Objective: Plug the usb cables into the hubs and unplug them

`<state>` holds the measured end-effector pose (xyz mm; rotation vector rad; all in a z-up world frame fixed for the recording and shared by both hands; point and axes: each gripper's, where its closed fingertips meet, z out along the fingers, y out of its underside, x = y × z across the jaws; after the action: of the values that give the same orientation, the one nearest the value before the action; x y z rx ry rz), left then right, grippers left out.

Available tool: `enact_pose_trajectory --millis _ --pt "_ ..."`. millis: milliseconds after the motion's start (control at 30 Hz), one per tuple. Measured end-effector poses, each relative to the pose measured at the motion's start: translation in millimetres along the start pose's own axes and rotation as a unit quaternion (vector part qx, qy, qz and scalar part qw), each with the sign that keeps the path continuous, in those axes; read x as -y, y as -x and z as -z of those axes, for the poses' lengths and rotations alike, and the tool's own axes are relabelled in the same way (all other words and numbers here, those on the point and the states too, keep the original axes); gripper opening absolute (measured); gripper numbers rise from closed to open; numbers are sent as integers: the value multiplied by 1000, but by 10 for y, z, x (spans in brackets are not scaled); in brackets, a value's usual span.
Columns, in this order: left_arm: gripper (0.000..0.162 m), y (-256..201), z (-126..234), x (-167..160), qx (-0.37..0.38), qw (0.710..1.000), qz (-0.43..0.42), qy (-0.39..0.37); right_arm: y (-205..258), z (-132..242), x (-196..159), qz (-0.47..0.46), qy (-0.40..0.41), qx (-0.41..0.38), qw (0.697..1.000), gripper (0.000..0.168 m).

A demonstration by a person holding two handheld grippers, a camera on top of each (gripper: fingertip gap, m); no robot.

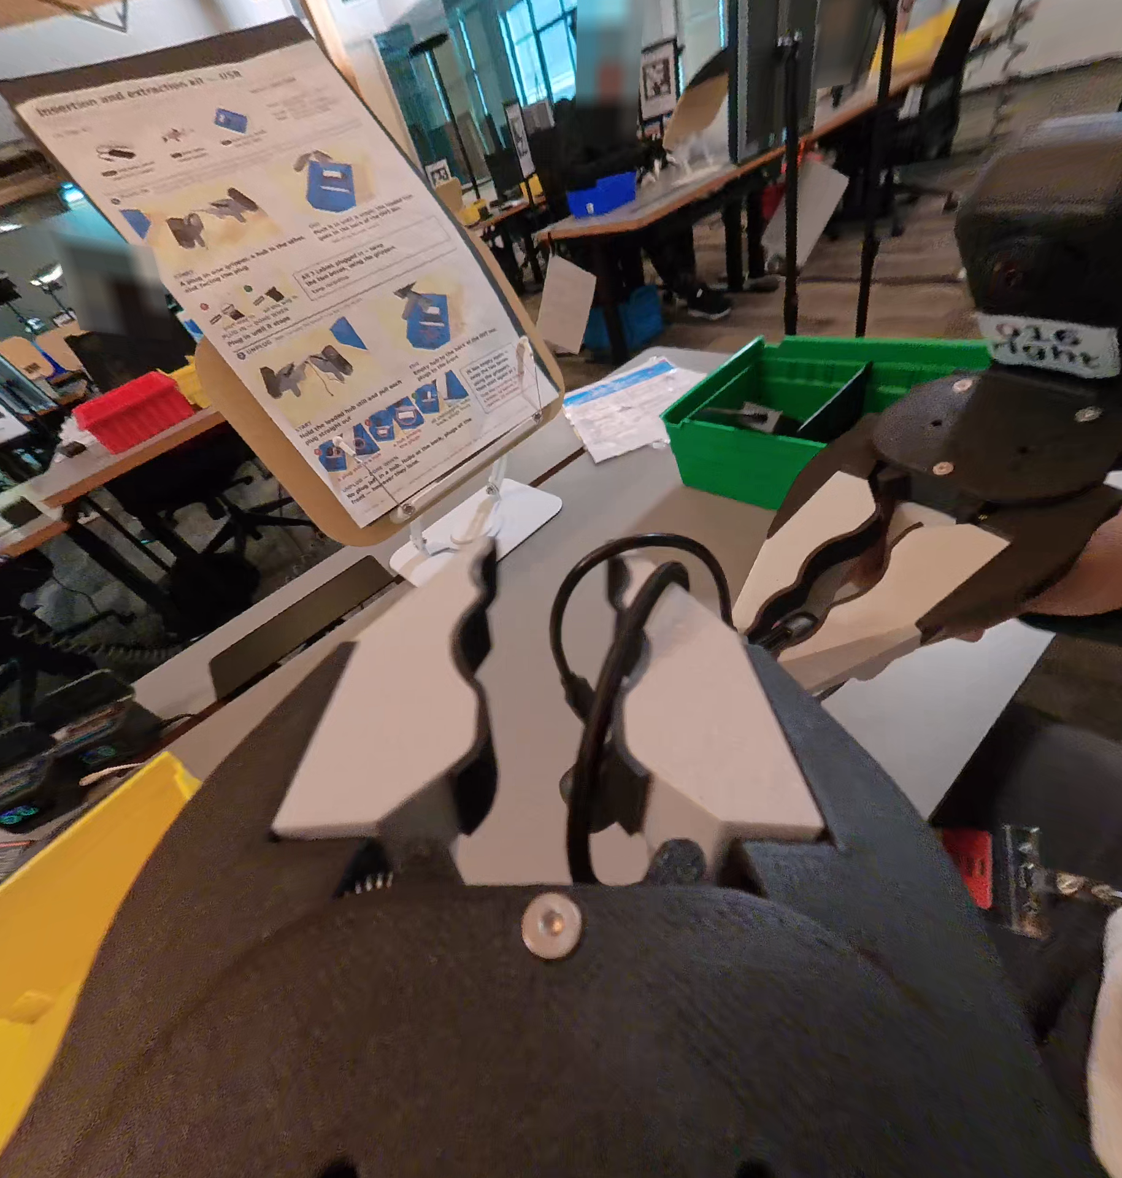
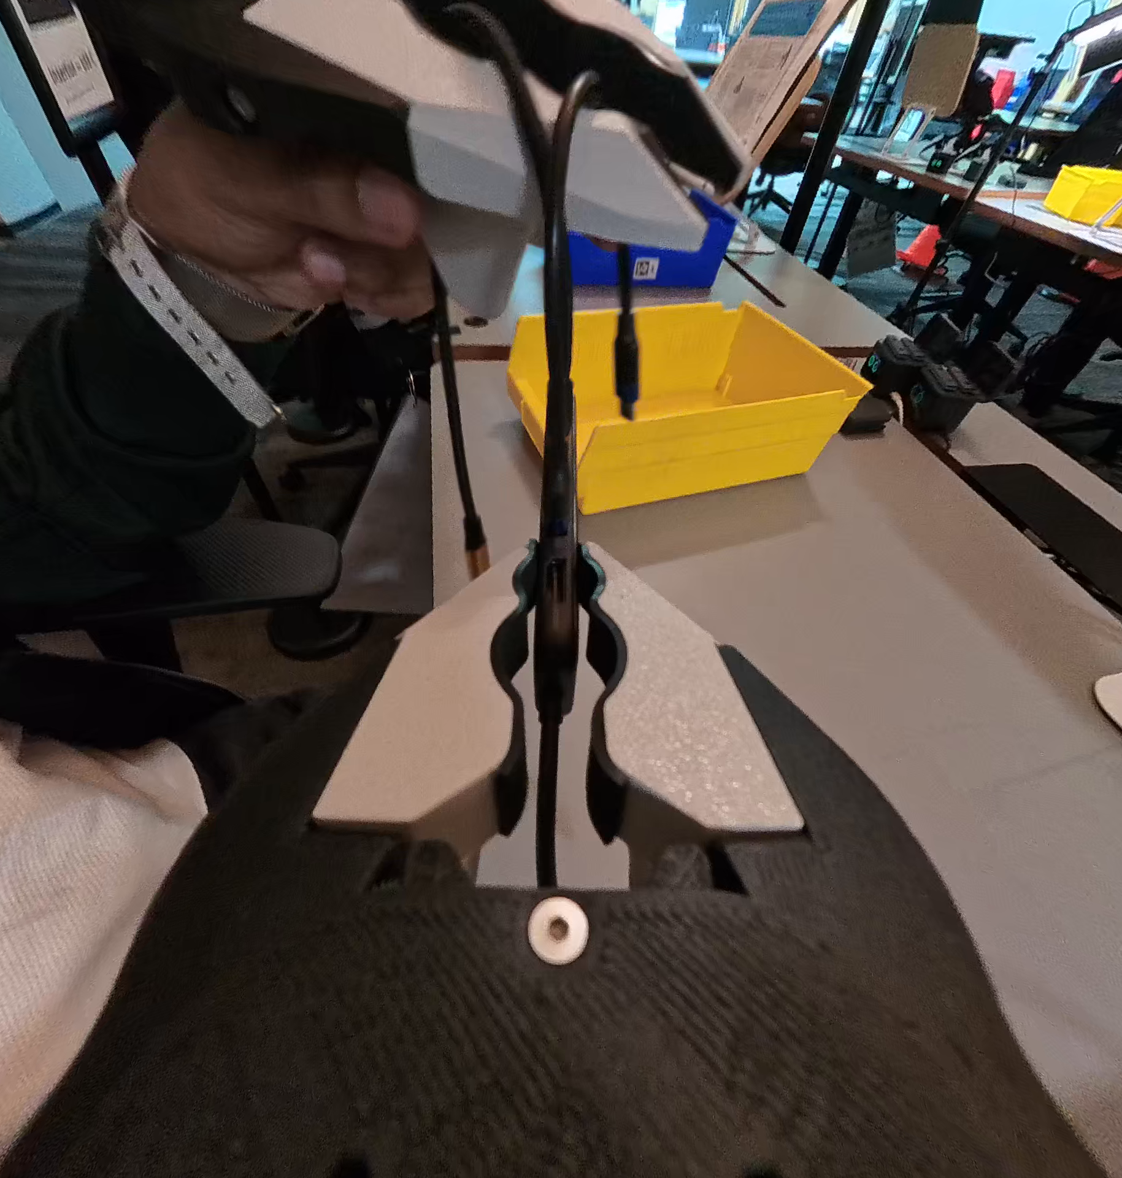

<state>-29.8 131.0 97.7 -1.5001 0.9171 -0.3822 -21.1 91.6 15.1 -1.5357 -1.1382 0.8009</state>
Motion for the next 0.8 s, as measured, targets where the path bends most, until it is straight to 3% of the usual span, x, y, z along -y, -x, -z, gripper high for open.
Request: enact_pose_trajectory --millis 100,200,333,500,667,800 --pt "59 71 65 65 -23 997 63 -24 -89 100 113 -37 -42 -1 998 10" --pt "64 181 169 172 -46 989 125 -67 -228 251 244 -70 -90 -15 993 10" --pt "64 346 252 204 -55 978 175 -99 -370 481 408 -93 -147 -29 984 10" --pt "52 254 75 -31 -82 979 178 -50 -402 730 646 -108 -225 -23 968 9" --pt "48 -307 -172 -117 -193 962 187 -40 -316 826 809 -128 -294 8 947 9" --pt "47 -664 -227 119 -252 933 226 -125 -222 737 818 -138 -317 22 938 9"
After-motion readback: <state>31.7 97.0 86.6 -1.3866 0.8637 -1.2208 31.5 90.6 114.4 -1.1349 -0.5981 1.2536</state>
